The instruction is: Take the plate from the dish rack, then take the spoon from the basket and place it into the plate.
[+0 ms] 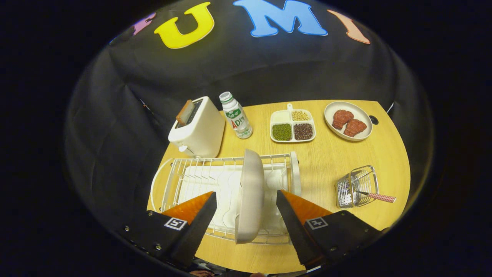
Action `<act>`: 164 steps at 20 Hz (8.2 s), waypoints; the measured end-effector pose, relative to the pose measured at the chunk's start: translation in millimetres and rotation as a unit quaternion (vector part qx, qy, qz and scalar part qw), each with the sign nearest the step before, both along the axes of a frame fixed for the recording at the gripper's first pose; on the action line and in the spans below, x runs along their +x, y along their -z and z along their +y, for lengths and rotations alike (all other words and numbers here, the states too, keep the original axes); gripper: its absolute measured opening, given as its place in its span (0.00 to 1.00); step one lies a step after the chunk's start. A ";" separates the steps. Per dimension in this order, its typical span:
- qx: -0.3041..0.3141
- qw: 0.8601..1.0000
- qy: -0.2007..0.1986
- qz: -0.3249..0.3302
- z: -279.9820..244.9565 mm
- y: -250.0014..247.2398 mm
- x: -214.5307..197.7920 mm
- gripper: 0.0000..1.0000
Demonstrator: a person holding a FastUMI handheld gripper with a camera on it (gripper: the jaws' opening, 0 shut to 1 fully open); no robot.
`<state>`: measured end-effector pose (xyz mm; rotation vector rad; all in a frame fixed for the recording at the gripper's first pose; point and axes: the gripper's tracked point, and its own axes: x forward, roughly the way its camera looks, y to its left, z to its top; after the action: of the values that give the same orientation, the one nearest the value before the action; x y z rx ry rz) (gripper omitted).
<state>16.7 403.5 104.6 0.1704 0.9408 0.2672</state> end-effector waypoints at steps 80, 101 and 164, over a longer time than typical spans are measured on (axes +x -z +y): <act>0.057 0.995 0.055 0.068 -211.6 31.6 -188.2 0.26; 0.113 0.991 0.013 0.070 -237.5 172.1 -178.9 0.43; -0.056 0.901 0.023 -0.429 -255.2 -83.3 -111.6 0.06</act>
<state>-94.9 148.2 187.9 -0.0398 0.0698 0.2108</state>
